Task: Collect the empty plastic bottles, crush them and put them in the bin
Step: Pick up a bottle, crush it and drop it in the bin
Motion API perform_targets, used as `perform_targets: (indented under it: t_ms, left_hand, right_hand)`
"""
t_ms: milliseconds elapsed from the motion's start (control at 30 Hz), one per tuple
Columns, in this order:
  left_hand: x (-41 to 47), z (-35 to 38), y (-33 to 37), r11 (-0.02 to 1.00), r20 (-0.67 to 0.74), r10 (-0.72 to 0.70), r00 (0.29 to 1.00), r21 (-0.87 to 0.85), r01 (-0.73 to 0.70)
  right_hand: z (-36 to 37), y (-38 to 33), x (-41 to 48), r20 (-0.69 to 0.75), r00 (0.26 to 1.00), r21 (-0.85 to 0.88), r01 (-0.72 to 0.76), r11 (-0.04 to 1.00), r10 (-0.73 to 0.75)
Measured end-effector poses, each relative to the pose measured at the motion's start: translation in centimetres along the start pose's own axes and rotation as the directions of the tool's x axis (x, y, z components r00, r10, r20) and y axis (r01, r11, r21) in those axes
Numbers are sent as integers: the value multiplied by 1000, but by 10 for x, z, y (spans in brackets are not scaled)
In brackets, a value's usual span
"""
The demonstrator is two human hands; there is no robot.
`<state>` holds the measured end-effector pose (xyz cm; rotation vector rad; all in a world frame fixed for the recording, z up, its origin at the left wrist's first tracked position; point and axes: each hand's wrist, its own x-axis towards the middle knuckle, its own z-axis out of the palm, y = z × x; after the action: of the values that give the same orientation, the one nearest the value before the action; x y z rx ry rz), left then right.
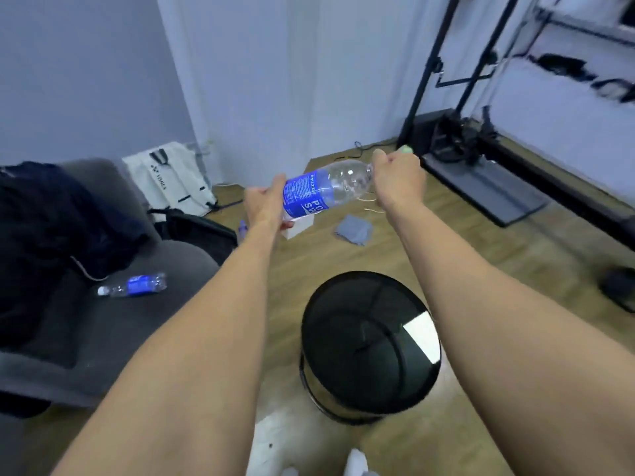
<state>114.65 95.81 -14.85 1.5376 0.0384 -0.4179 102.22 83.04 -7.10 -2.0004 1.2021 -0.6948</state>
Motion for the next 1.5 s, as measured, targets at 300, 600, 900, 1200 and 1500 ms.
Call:
perform_targets:
  t_ms: [300, 600, 900, 1200, 1500]
  left_hand:
    - [-150, 204, -4, 997, 356, 64, 932, -58, -47]
    - [-362, 396, -38, 987, 580, 159, 799, -111, -116]
    - [-542, 567, -72, 994, 839, 64, 541, -5, -110]
    - [-686, 732, -102, 997, 965, -65, 254, 74, -26]
    - [-862, 859, -128, 976, 977, -215, 9, 215, 31]
  right_hand:
    - [-231, 107, 19, -266, 886, 203, -334, 920, 381]
    - [-462, 268, -19, -514, 700, 225, -449, 865, 496]
    - [-641, 393, -68, -673, 566, 383, -283, 879, 476]
    - [-789, 503, -87, -708, 451, 617, 21, 787, 544]
    - [-940, 581, -110, -846, 189, 529, 182, 829, 498]
